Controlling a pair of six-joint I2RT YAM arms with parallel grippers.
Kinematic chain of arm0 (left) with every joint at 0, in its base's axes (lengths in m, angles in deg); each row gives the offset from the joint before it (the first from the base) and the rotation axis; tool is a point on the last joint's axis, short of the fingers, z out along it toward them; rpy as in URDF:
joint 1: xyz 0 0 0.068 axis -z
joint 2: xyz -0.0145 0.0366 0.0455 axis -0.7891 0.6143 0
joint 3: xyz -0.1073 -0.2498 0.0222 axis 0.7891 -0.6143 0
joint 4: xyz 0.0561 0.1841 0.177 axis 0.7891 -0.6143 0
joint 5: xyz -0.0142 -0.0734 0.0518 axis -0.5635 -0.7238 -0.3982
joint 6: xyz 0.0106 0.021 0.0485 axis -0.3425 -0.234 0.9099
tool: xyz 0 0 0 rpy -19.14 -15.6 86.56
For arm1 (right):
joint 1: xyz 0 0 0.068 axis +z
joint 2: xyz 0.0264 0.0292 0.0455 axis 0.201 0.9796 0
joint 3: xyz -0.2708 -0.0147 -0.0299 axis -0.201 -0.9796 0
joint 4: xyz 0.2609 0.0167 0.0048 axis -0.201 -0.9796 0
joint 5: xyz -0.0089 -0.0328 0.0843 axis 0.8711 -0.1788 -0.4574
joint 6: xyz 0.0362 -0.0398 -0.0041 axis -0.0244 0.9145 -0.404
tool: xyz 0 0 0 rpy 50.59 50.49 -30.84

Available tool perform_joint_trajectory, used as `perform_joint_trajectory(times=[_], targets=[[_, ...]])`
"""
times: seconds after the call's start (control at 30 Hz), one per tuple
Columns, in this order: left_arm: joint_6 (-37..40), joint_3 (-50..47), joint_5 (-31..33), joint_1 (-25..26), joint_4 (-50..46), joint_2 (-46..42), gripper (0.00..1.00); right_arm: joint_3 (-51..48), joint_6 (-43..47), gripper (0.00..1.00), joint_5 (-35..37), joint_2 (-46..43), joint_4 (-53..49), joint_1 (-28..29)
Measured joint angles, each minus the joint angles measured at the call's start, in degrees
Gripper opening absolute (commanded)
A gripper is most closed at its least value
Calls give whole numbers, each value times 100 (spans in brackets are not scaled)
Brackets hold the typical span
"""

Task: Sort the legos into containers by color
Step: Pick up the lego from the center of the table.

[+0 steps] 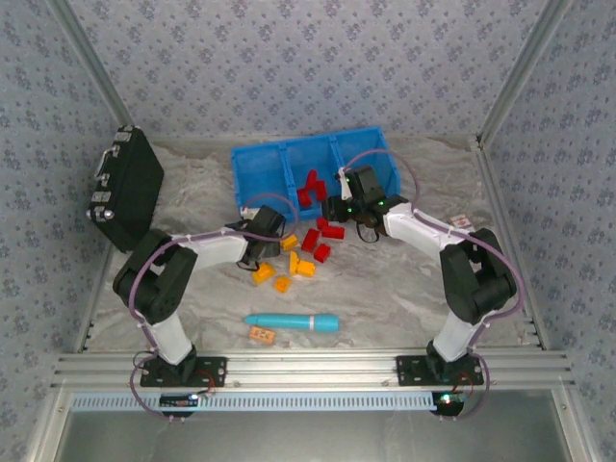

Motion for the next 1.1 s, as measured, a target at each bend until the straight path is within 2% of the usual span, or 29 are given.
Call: perform_joint_trajectory(times=[0.3,0.43,0.63,1.1], targets=[[562,7,-70,-79,98,0,83,162,-2,50,0,116,-37,0],[737,15,-28,-101,140,2,80,258,-2,50,-2,170,-37,0],[863,15,195,-247,208,13,72,352,-2,50,-4,321,-48,0],[951,11,256,-245,317,76,64,439,-2,50,-7,468,-109,0]])
